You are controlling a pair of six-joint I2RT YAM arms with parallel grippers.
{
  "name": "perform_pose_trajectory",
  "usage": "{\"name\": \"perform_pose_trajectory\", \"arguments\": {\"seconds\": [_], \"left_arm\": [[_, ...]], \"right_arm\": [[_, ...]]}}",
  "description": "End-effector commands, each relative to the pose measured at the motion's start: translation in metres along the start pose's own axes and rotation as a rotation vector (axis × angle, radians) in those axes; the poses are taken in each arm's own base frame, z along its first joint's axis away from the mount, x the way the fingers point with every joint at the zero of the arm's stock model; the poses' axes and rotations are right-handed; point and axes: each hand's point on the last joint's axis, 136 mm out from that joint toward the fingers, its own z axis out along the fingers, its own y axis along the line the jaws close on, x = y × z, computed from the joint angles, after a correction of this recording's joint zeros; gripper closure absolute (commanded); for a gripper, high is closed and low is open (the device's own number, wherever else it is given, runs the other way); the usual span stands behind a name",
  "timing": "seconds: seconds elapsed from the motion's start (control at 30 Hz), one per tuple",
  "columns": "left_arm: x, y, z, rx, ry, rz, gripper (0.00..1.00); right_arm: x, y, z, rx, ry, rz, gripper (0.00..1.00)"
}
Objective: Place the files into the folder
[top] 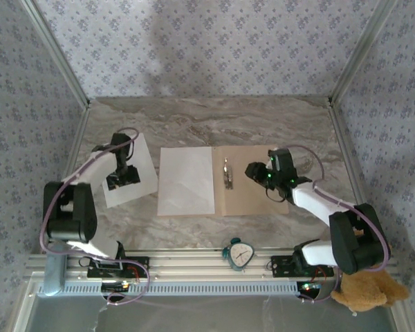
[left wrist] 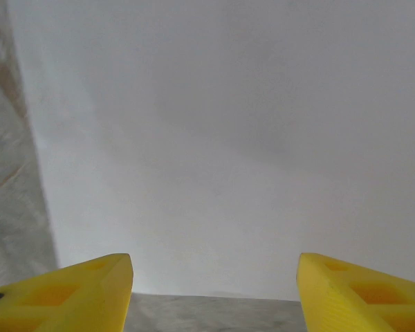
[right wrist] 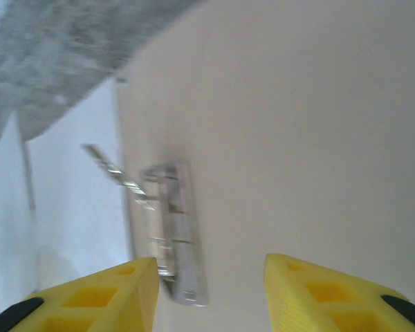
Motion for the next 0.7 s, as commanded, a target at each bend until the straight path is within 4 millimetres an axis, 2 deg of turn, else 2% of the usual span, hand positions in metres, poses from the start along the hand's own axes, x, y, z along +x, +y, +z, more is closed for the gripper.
{"name": "perform_pose_trajectory", "arguments": {"seconds": [0.0,0.17,0.3,0.37,0.43,0.67], "left_arm": [[-0.019,-0.036,-0.017,0.242,-0.11,-0.028,0.34],[-0.026,-0.075,-0.02,0.458,-0.101,-0.08,0.33],[-0.023,-0.087,-0.006,0.512,-0.051,-0.107,0.34],[-0.019,-0.088,0.003,0.506,-0.027,-0.105,0.34],[-0.014,-0.085,0.014,0.48,-0.003,-0.106,0.34],[0.012,-0.064,0.05,0.394,0.097,-0.136,0.36]], "right_arm": [[-0.006,0.048,0.006,-0.05,0.021,-0.098,0.54],[0.003,0.128,0.03,-0.157,0.063,-0.194,0.54],[0.02,0.177,0.059,-0.214,0.137,-0.226,0.54],[0.029,0.21,0.073,-0.283,0.173,-0.251,0.54],[0.041,0.228,0.086,-0.298,0.195,-0.272,0.53],[0.066,0.26,0.126,-0.369,0.267,-0.261,0.56]]}}
